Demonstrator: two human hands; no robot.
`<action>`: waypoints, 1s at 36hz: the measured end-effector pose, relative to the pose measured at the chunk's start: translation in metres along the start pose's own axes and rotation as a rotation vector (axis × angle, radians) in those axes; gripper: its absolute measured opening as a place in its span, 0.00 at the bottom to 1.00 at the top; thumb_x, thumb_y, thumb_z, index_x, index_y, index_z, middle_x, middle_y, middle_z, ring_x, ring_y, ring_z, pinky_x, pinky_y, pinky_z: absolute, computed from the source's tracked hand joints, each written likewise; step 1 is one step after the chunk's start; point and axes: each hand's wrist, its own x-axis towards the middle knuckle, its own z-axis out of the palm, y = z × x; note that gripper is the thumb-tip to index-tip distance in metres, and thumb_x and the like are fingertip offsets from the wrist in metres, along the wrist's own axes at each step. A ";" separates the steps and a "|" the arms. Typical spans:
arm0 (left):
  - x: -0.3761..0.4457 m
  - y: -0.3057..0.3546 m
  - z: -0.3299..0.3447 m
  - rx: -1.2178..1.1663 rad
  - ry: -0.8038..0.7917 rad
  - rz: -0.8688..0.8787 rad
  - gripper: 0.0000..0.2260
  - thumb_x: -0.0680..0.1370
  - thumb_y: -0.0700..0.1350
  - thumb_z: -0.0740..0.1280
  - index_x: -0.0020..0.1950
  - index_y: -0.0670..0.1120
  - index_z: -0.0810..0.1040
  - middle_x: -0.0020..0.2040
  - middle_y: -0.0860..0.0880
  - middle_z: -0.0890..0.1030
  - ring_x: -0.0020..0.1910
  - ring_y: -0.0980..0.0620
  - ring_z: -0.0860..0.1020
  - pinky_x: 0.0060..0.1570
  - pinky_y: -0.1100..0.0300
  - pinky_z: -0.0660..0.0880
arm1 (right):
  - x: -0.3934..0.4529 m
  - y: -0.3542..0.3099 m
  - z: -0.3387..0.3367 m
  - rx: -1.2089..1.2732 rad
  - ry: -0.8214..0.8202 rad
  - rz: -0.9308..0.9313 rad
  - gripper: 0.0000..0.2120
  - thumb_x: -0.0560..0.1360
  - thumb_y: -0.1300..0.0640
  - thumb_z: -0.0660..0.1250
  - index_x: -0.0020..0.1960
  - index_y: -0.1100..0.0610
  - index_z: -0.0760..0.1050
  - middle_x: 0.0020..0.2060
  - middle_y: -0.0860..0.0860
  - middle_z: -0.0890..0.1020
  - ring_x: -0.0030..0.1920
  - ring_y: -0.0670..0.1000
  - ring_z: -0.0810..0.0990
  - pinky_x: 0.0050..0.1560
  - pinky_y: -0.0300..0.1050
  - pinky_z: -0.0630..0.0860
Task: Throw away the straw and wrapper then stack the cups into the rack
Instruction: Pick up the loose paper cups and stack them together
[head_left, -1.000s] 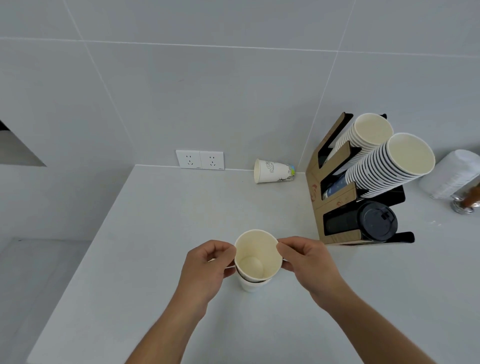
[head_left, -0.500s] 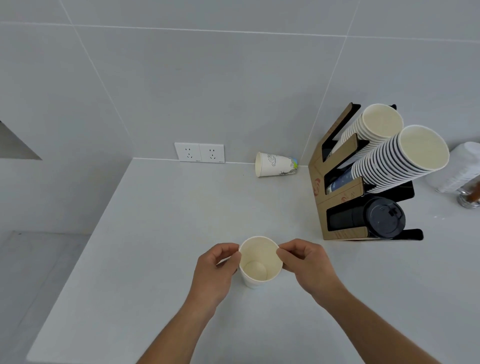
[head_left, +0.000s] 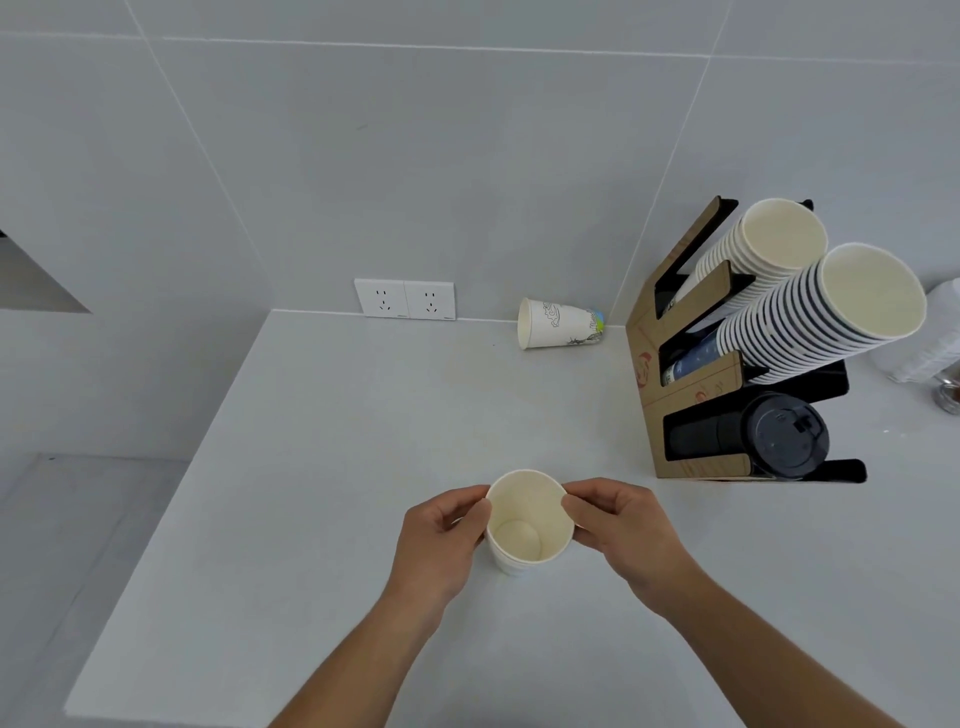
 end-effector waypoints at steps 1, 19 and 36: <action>0.000 0.000 0.000 -0.007 -0.001 -0.009 0.09 0.77 0.38 0.67 0.51 0.48 0.86 0.49 0.50 0.87 0.52 0.50 0.84 0.58 0.52 0.79 | -0.001 -0.002 0.001 -0.007 -0.008 0.000 0.10 0.76 0.66 0.67 0.46 0.56 0.86 0.43 0.52 0.88 0.50 0.55 0.86 0.57 0.50 0.82; 0.054 0.026 -0.012 -0.081 -0.011 -0.138 0.06 0.78 0.43 0.67 0.53 0.49 0.82 0.56 0.47 0.83 0.55 0.50 0.81 0.53 0.55 0.79 | 0.045 -0.021 -0.004 -0.006 0.100 -0.010 0.10 0.76 0.60 0.69 0.49 0.45 0.83 0.53 0.46 0.86 0.55 0.49 0.83 0.65 0.53 0.76; 0.168 0.059 0.034 -0.021 -0.119 -0.207 0.04 0.78 0.43 0.66 0.45 0.47 0.80 0.45 0.47 0.80 0.45 0.49 0.79 0.52 0.54 0.77 | 0.166 -0.070 0.003 -0.258 0.227 0.005 0.17 0.76 0.55 0.68 0.65 0.53 0.78 0.59 0.48 0.82 0.59 0.49 0.80 0.64 0.45 0.74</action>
